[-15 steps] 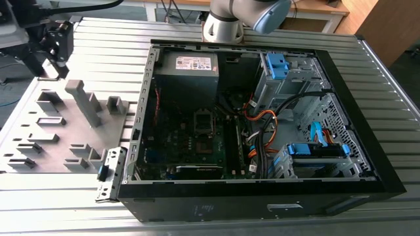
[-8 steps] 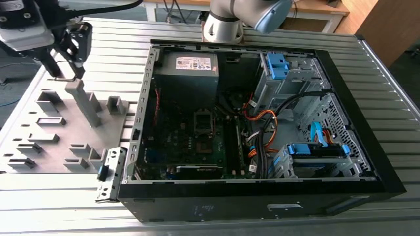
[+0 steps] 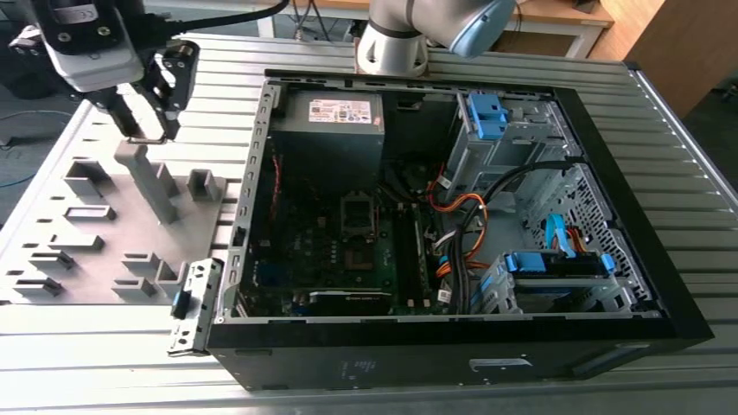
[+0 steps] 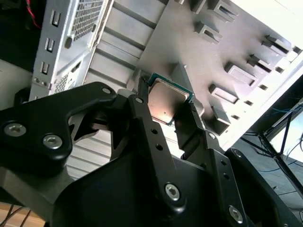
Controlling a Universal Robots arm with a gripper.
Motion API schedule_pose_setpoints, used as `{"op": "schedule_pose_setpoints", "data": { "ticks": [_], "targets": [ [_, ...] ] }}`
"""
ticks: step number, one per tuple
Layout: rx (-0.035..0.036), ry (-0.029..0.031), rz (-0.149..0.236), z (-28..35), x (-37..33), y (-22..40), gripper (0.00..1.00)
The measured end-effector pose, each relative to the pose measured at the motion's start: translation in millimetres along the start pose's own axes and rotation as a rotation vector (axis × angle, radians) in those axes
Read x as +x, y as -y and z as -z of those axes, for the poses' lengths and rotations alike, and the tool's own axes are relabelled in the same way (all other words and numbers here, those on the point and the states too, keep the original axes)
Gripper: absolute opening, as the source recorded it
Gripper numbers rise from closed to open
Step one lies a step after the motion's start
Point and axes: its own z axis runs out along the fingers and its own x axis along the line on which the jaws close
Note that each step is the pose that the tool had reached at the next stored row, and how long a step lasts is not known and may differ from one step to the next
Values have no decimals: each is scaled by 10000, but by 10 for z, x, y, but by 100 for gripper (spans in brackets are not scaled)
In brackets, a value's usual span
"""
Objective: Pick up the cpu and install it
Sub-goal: 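Pick up the cpu and move it towards the insertion slot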
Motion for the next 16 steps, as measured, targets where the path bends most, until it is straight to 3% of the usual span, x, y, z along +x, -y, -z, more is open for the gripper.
{"op": "schedule_pose_setpoints", "data": {
  "ticks": [16],
  "targets": [
    [0,0,0,2,-655,-37,47]
  ]
}}
